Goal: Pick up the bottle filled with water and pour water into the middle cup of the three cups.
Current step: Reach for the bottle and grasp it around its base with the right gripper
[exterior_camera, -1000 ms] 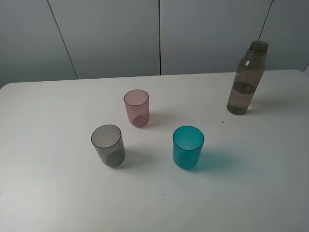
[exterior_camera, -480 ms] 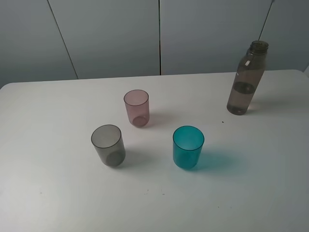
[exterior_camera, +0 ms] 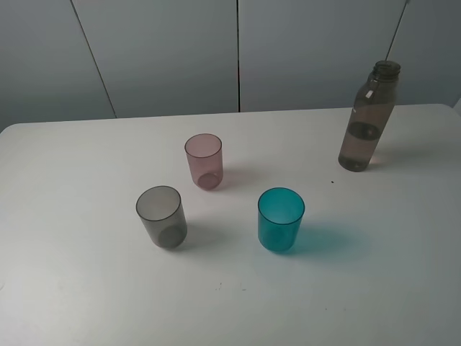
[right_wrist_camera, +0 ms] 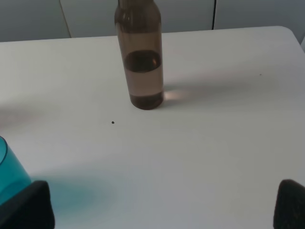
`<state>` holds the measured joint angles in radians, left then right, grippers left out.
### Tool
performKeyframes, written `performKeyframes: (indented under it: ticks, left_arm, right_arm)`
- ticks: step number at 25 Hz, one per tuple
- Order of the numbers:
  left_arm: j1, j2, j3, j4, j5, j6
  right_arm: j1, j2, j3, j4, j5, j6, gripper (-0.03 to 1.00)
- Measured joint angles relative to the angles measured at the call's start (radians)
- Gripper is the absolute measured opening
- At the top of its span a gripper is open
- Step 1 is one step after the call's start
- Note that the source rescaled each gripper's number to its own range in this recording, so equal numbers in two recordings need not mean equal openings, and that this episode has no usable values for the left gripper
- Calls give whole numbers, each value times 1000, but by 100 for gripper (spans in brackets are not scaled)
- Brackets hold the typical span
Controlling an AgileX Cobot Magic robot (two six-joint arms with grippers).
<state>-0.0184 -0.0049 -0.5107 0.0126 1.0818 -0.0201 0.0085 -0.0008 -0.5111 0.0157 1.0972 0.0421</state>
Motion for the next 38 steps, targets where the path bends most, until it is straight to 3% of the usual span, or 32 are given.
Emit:
performKeyframes:
  ticks: [18, 23, 30, 38]
  left_arm:
    - [0, 0, 0, 0, 0, -2]
    - [0, 0, 0, 0, 0, -2]
    - [0, 0, 0, 0, 0, -2]
    - [0, 0, 0, 0, 0, -2]
  right_arm:
    - [0, 6, 0, 0, 0, 0, 100]
    - [0, 168, -74, 0, -15, -4, 100]
    - [0, 495, -271, 0, -142, -57, 100]
    - [38, 837, -267, -5, -402, -61, 100]
